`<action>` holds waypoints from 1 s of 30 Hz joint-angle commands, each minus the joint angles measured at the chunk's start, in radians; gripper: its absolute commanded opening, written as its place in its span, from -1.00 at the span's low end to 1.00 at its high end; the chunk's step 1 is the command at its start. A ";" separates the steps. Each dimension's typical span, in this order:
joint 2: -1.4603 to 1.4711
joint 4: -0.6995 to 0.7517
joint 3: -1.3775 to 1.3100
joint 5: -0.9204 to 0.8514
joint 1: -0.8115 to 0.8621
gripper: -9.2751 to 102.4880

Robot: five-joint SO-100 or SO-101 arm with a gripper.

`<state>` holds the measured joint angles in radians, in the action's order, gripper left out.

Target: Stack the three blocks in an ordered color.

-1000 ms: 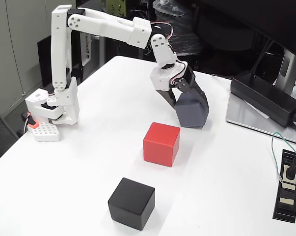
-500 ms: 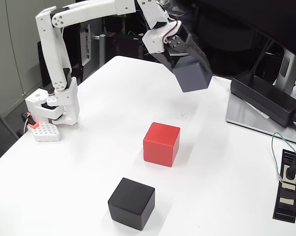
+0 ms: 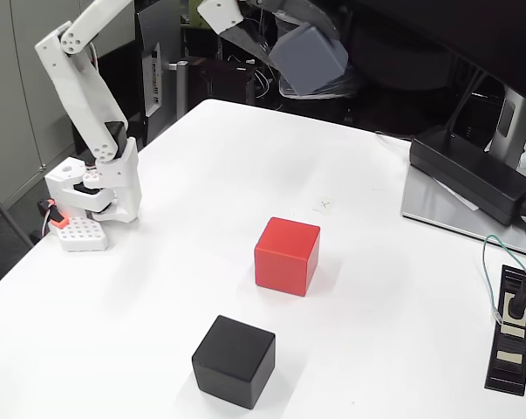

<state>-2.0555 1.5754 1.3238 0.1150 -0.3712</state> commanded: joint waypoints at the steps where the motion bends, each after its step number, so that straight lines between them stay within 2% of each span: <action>1: -0.038 0.003 -0.020 -0.060 0.091 -0.82; 7: -0.035 0.000 0.069 -0.104 0.245 -0.82; 13: -0.035 -0.023 0.244 -0.132 0.252 -0.82; 22: -0.035 -0.218 0.479 -0.138 0.264 -0.82; 30: -0.035 -0.290 0.592 -0.138 0.265 -0.82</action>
<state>-2.0586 1.3070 1.9113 -0.0138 -0.1104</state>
